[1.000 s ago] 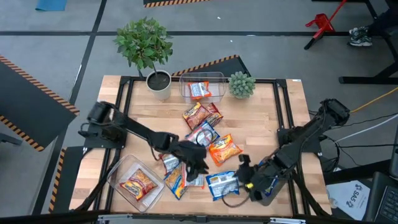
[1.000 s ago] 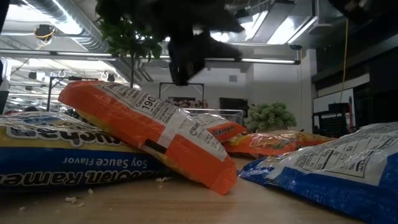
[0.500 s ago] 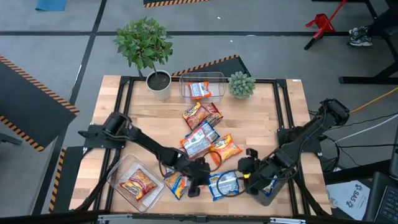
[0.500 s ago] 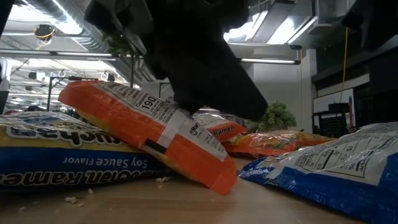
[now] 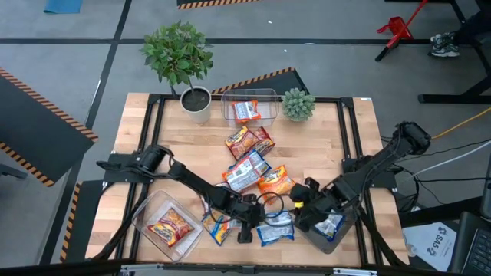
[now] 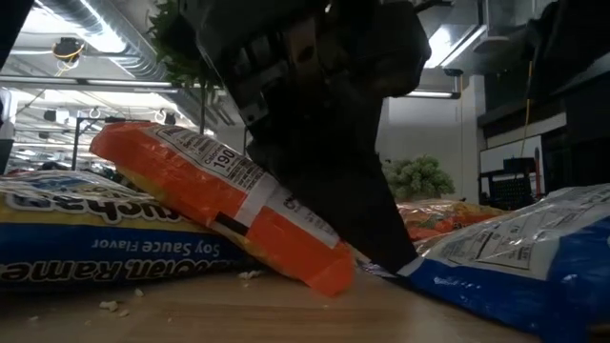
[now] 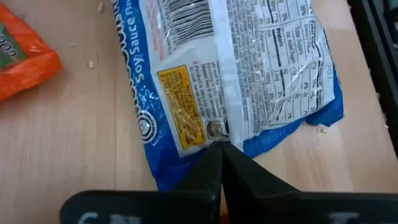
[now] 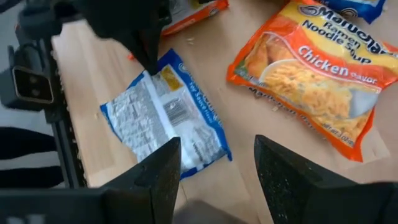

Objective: Sort Maruchan noodles
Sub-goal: Put the blue noodle pack into the black bin

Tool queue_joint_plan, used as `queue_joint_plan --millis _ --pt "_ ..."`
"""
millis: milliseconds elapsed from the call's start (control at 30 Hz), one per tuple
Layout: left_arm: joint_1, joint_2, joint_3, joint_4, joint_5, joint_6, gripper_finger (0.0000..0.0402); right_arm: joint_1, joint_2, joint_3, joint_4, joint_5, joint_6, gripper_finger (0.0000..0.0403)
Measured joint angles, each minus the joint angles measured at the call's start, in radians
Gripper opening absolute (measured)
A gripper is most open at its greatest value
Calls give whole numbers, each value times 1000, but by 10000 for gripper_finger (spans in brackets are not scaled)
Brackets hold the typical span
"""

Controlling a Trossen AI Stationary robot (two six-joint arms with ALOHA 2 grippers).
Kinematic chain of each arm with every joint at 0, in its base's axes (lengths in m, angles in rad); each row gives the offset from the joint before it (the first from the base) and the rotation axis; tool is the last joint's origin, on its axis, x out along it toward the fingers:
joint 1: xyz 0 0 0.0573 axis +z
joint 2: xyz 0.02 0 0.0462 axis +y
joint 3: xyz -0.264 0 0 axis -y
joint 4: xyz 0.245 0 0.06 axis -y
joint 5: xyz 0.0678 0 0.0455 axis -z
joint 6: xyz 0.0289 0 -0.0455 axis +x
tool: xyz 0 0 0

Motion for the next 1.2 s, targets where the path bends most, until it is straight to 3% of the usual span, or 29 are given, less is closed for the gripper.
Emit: queue_joint_plan --millis 133,433,600,900,1200 --pt "9 0 0 -31 2 -12 0 -27 2 0 -1 -30 -29 202" --pt "58 -4 -11 -75 16 -98 0 -65 78 1 31 -85 8 284" --pt "74 -3 -13 -81 29 -101 0 -71 160 1 112 -122 3 289" --pt "84 -1 -14 -90 27 -97 0 -50 206 0 77 -127 -5 289" --pt "86 -2 -16 -90 23 -76 0 -65 212 0 61 -160 -220 289"
